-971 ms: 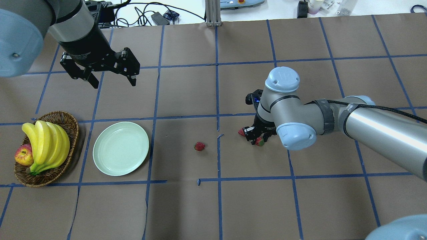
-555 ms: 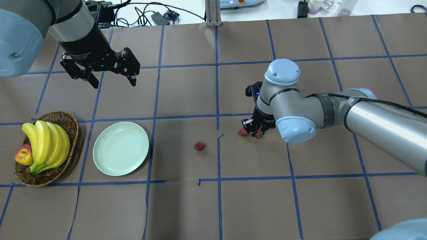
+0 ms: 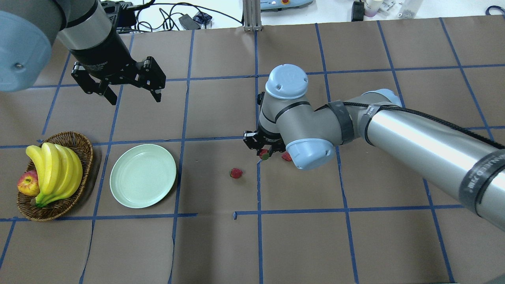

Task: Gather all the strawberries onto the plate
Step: 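Move the right gripper to a second strawberry and grasp it, then shift the strawberry toward the plate and release it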

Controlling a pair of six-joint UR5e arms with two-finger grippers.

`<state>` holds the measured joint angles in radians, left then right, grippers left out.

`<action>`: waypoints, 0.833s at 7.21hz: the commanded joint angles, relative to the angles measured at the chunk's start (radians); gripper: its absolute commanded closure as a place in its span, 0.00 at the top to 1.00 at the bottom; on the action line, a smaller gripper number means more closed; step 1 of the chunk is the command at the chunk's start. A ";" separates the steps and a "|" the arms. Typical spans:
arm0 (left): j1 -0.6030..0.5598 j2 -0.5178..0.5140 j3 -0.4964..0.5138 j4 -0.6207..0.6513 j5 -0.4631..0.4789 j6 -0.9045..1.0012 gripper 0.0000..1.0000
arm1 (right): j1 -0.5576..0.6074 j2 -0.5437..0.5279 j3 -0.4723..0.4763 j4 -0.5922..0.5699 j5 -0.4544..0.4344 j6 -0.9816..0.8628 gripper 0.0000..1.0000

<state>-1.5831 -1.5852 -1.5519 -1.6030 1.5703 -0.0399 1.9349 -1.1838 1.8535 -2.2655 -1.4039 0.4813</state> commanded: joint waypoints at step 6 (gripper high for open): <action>0.000 0.002 0.001 0.000 0.001 0.002 1.00 | 0.044 0.067 -0.103 -0.010 -0.088 0.004 1.00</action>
<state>-1.5830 -1.5831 -1.5509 -1.6030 1.5707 -0.0396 1.9879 -1.0764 1.7531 -2.3173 -1.4201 0.5249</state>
